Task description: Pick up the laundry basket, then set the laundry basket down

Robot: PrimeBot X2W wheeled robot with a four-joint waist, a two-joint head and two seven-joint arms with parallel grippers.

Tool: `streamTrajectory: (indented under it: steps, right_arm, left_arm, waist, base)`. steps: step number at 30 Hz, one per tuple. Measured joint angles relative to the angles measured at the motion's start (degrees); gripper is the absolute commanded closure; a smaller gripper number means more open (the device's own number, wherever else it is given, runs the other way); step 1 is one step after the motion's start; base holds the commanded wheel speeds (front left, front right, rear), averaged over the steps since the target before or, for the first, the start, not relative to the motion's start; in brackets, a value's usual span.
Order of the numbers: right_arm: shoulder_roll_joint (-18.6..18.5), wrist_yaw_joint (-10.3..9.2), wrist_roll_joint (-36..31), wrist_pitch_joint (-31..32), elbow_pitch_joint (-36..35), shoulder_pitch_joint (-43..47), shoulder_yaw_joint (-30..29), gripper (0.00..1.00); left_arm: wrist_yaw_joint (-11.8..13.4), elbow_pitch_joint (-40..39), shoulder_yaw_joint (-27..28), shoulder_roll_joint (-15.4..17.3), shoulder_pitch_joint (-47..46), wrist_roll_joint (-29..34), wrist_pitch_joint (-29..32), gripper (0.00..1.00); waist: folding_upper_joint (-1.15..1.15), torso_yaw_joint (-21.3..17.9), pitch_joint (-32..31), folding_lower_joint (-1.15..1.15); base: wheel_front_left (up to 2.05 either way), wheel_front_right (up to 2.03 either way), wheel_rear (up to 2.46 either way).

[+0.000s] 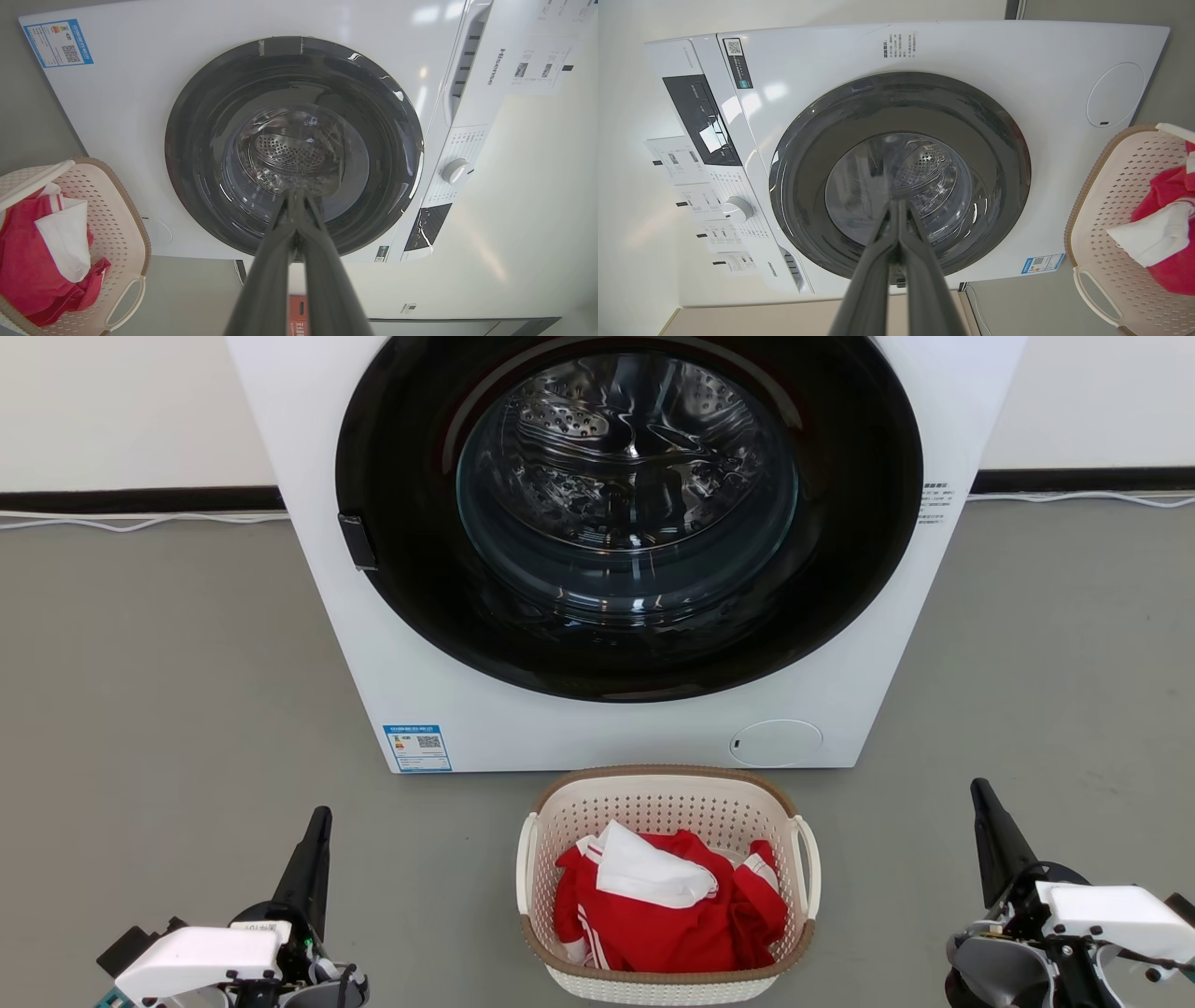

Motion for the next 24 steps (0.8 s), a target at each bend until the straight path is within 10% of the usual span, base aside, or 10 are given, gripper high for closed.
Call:
streamTrajectory:
  steps: [24]
  right_arm:
    - [0.0, 0.0, 0.0, 0.2, 0.0, 0.0, 0.0, 1.0]
  left_arm:
    - [-0.2, 0.0, 0.0, 0.0, 0.0, 0.0, 0.0, 1.0]
  waist:
    - [0.0, 0.0, 0.0, 0.0]
  base:
    - [0.0, 0.0, 0.0]
